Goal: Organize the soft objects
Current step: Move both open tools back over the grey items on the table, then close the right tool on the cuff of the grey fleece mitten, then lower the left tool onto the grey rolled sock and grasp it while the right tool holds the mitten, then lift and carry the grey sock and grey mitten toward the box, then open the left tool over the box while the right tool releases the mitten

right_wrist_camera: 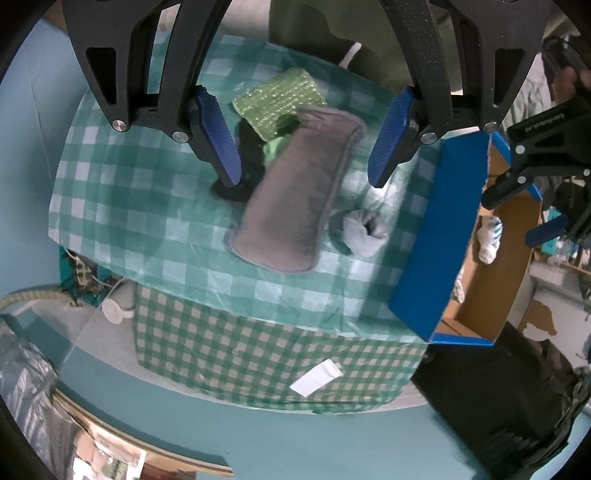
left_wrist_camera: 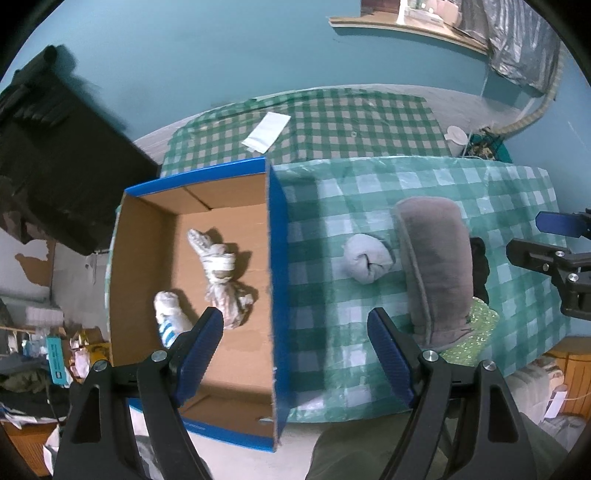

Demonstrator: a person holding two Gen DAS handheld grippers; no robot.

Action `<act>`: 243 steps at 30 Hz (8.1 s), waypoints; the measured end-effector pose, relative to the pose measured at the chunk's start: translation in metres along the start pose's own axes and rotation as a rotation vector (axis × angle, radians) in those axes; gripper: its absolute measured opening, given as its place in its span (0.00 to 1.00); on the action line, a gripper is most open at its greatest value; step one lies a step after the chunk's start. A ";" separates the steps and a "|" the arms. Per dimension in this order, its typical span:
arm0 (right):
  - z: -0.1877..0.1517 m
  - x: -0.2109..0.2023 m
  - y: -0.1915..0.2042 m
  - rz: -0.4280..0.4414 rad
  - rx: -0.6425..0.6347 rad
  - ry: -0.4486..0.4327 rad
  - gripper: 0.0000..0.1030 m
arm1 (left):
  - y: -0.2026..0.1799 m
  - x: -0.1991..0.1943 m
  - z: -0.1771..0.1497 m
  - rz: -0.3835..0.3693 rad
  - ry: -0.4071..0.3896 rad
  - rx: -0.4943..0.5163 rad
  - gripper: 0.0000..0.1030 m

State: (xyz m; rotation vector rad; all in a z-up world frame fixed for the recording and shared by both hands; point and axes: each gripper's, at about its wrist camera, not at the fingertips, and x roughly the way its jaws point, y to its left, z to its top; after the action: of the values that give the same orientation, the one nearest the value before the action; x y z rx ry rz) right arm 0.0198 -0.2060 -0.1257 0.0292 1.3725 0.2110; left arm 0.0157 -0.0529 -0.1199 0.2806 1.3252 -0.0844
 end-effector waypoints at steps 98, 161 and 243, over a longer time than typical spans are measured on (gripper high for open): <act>-0.036 0.068 -0.084 0.037 0.167 0.078 0.18 | -0.067 0.132 0.037 -0.076 0.172 0.090 0.85; -0.028 0.004 -0.040 0.013 0.004 0.030 0.18 | -0.051 0.038 0.011 -0.071 0.038 0.056 0.30; 0.079 0.075 0.274 0.174 -0.459 0.075 0.47 | 0.203 0.060 -0.058 0.043 0.124 -0.438 0.67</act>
State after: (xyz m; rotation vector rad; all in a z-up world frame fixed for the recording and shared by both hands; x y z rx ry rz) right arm 0.0743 0.0834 -0.1434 -0.2449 1.3685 0.6747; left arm 0.0201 0.1635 -0.1589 -0.0588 1.4214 0.2614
